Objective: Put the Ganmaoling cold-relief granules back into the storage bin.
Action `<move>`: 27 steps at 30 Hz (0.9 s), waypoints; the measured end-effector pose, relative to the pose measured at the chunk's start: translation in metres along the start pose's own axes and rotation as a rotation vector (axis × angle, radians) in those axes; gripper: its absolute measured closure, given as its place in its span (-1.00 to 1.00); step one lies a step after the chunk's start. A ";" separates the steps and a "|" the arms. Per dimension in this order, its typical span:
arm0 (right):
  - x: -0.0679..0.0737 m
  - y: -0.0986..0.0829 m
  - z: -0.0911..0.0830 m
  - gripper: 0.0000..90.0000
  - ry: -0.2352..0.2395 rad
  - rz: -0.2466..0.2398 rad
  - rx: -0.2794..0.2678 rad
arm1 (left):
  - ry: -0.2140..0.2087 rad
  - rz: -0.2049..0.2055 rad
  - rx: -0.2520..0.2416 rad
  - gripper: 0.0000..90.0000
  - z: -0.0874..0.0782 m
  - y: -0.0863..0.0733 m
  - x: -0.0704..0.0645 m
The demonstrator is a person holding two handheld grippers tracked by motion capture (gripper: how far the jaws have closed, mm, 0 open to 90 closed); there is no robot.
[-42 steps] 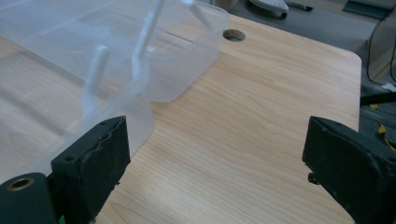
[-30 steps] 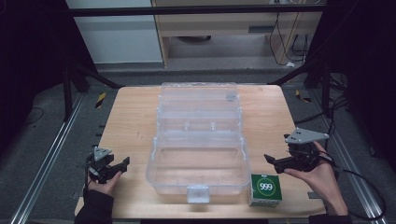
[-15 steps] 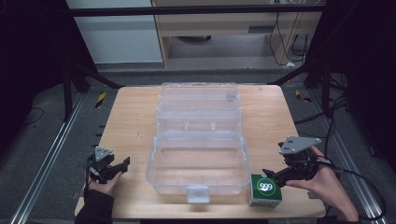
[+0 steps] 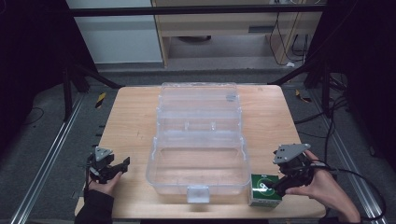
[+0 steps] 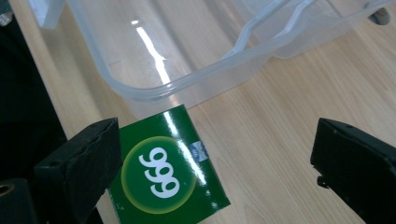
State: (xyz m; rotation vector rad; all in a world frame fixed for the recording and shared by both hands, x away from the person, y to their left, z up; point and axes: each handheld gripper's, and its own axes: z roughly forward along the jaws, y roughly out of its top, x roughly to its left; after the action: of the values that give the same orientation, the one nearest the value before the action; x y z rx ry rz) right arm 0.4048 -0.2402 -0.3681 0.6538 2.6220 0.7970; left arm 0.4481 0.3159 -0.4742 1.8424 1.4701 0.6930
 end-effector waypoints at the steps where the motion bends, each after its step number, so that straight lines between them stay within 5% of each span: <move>1: 0.000 0.000 0.000 -0.94 0.000 0.000 0.000 | 0.000 0.001 0.000 -0.28 0.000 0.000 0.000; 27: 0.013 -0.005 0.020 -0.96 0.110 -0.115 0.114 | 0.001 0.003 0.000 -0.28 0.000 0.000 0.000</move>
State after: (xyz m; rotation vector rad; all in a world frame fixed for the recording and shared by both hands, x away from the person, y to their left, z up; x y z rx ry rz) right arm 0.4008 -0.2280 -0.3890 0.4959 2.7926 0.6709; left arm 0.4483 0.3159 -0.4743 1.8445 1.4684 0.6952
